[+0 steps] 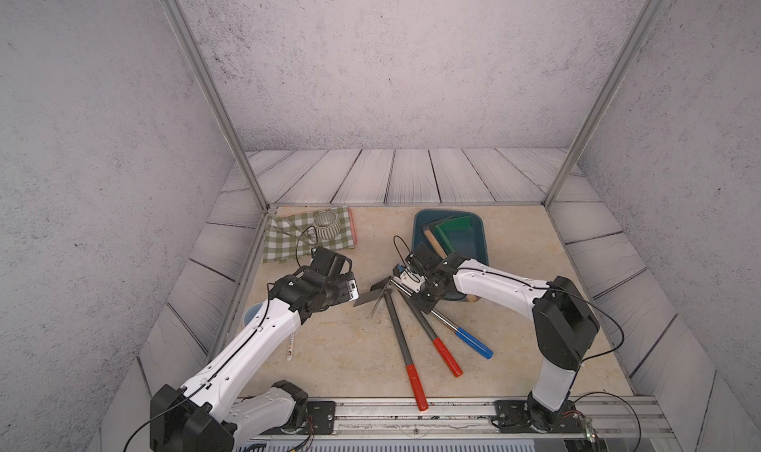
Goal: Put the small hoe into the storage box
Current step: Pick up the hoe from the center of the board.
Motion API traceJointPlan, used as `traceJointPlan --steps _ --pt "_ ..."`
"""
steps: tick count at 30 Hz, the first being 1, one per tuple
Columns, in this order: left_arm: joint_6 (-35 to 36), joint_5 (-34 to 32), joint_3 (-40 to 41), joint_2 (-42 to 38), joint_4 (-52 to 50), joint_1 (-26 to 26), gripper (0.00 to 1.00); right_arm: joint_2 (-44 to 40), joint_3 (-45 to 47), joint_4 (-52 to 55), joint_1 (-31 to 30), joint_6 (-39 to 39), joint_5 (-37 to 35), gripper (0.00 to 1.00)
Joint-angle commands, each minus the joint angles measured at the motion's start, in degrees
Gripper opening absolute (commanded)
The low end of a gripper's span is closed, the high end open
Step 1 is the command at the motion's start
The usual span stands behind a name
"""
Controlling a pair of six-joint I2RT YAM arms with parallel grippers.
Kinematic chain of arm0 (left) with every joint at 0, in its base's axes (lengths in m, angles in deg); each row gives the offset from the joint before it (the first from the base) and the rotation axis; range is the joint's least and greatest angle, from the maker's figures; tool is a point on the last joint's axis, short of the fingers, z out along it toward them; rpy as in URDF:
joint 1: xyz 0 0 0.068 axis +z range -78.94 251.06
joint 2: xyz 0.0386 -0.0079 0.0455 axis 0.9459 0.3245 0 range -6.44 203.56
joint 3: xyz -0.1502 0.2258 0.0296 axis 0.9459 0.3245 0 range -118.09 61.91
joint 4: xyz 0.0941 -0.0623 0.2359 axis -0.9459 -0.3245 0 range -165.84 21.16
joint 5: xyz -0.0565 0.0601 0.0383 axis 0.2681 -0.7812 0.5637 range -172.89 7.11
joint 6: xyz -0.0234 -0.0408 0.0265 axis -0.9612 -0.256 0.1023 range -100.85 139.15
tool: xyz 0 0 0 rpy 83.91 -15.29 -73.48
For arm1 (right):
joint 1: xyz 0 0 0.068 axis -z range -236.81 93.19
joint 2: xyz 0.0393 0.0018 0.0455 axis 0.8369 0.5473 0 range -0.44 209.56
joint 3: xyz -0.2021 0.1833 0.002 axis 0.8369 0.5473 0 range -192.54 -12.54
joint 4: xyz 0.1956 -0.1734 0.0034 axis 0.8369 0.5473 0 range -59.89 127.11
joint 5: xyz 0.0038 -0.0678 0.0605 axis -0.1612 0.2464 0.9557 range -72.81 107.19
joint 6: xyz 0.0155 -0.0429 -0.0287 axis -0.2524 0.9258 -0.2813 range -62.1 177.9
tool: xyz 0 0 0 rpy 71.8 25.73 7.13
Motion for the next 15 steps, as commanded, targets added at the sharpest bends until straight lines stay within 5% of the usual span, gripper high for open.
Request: traceJointPlan --steps 1,15 --pt "1.7 -0.2 -1.4 0.8 0.2 0.3 0.90 -3.1 -3.7 2.0 0.0 0.1 -1.5 0.00" --pt "4.7 -0.9 -3.8 1.4 -0.8 0.8 0.91 -1.5 -21.8 15.7 3.7 -4.6 -3.8 0.00"
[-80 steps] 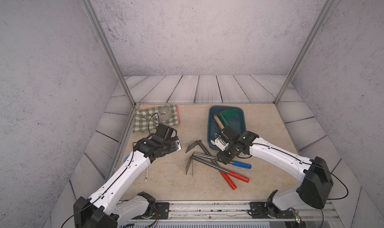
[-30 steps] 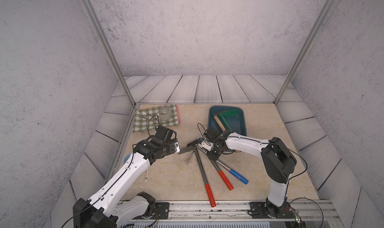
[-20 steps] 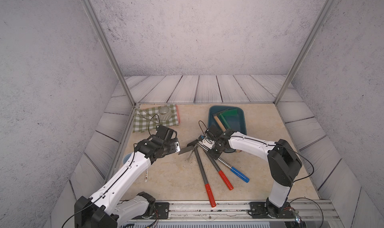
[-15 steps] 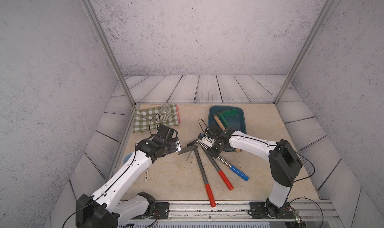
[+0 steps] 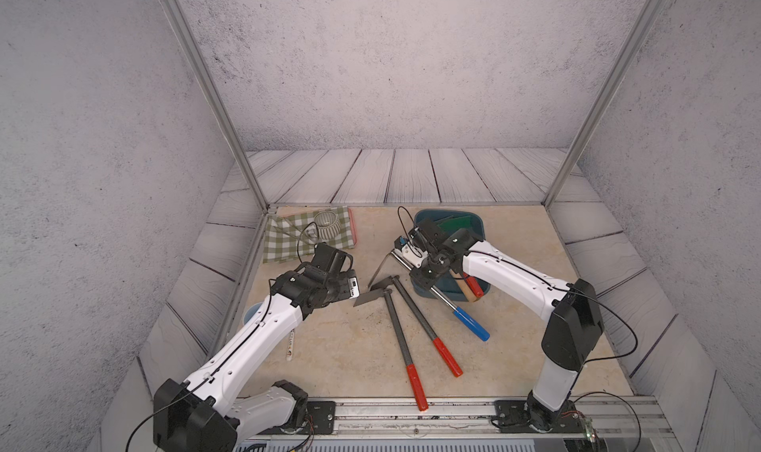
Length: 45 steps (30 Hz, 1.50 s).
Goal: Put the small hoe into the storage box
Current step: Pick up the hoe from the center of the board, then place the hoe in the storage box.
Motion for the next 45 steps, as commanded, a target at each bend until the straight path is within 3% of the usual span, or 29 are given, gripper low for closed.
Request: traceJointPlan --steps 1,12,29,45 --pt "1.4 -0.7 -2.0 -0.1 -0.9 0.4 0.91 -0.5 -6.3 5.7 1.3 -2.4 -1.4 0.00" --pt "2.4 -0.4 -3.3 -0.7 -2.2 0.5 0.90 7.4 -21.2 13.0 10.2 -5.2 -3.3 0.00" --pt "2.9 1.0 -3.0 -1.1 -2.7 0.5 0.90 28.0 -48.9 23.5 21.1 -9.0 1.9 0.00" --pt "2.4 1.8 -1.3 -1.8 -2.0 0.5 0.90 33.4 -50.5 21.2 24.1 -10.7 -0.5 0.00"
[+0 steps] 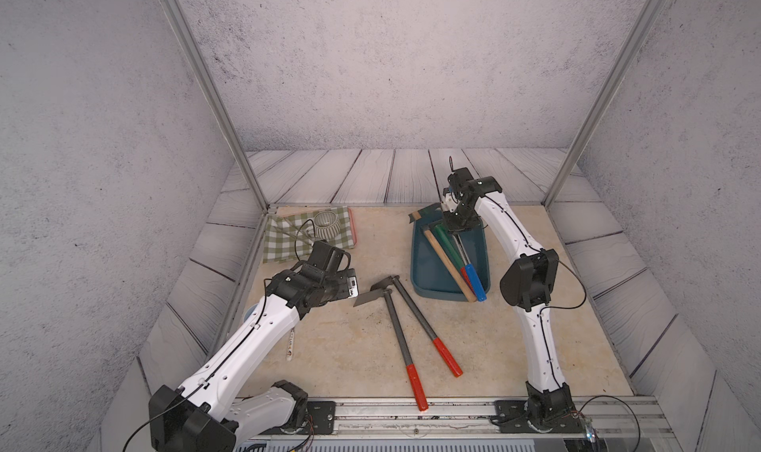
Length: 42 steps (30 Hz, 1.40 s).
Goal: Put the small hoe into the storage box
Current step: Place the hoe in the storage box.
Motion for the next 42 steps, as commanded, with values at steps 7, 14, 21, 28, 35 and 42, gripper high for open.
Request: traceJointPlan --steps 7,14,21,28,35,42 --pt "0.2 0.3 0.1 -0.3 0.1 0.3 0.90 1.0 -1.1 0.0 1.9 -0.8 -2.1 0.00" --pt "0.3 0.3 0.3 -0.2 0.1 0.3 0.89 3.1 -1.8 0.6 2.2 -0.3 -2.5 0.00" --pt "0.2 0.3 0.6 -0.2 0.2 0.4 0.89 4.9 -2.1 0.1 2.3 -0.7 -3.2 0.00" --pt "0.3 0.4 0.7 0.0 0.6 0.3 0.89 4.9 -2.4 -0.3 2.5 -1.0 -5.2 0.20" --pt "0.7 0.7 0.9 0.7 1.2 0.3 0.89 -2.9 2.2 -5.6 2.4 -2.0 -7.7 0.61" --pt "3.0 0.7 0.6 1.8 2.9 0.3 0.89 -16.8 14.5 -13.7 0.9 -2.8 -6.8 0.66"
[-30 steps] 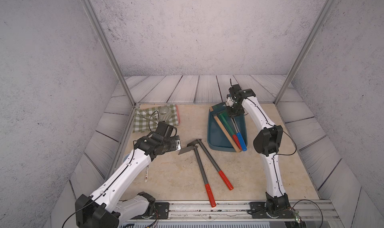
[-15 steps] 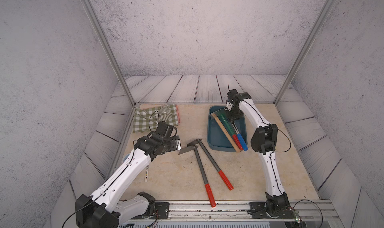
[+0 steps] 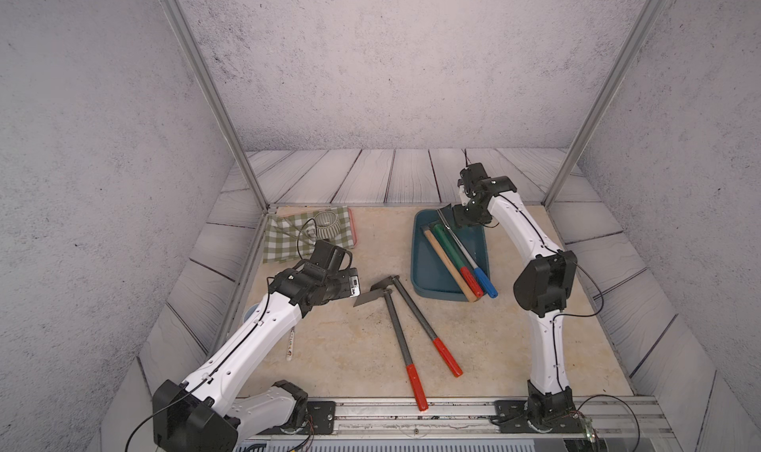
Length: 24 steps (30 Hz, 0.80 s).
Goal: Put the small hoe into the storage box
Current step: Place the hoe in the storage box.
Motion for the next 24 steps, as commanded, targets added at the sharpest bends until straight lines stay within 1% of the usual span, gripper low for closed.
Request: traceJointPlan --steps 1,4,8,11,13,15,17,19,22,24 --pt "2.3 0.0 0.4 0.6 1.4 0.3 0.89 -6.5 3.5 -3.5 -1.5 -0.8 -0.5 0.66" --pt "4.2 -0.1 -0.5 1.6 2.0 0.3 0.89 -11.1 8.9 -4.7 -4.1 -0.6 -0.3 0.65" --pt "6.5 -1.1 -1.1 2.4 3.6 0.3 0.89 -16.6 16.3 -6.0 -8.9 -0.2 -1.9 0.64" --pt "10.2 -0.9 -0.8 2.5 6.1 0.4 0.89 -20.1 21.8 -6.6 -12.1 -0.9 -2.5 0.61" --pt "11.3 -1.3 -0.6 2.8 7.5 0.5 0.89 -22.6 25.4 -7.8 -13.7 -1.6 -2.0 0.61" --pt "11.6 -2.0 -0.8 3.2 8.1 0.7 0.89 -25.7 29.6 -9.6 -15.0 -2.8 -1.2 0.61" --pt "11.5 -2.0 -1.3 3.7 7.8 1.0 0.89 -28.1 33.0 -10.8 -15.6 -4.5 1.7 0.61" --pt "11.2 -2.1 -1.9 4.3 7.3 1.4 0.89 -29.9 36.2 -11.8 -16.9 -5.7 2.7 0.61" --pt "10.7 -0.7 -2.8 5.6 6.4 3.2 0.89 -31.7 40.6 -13.3 -19.5 -7.7 3.4 0.61" --pt "10.3 1.3 -2.8 6.5 6.4 5.0 0.89 -32.0 42.6 -13.6 -21.5 -8.8 3.1 0.61"
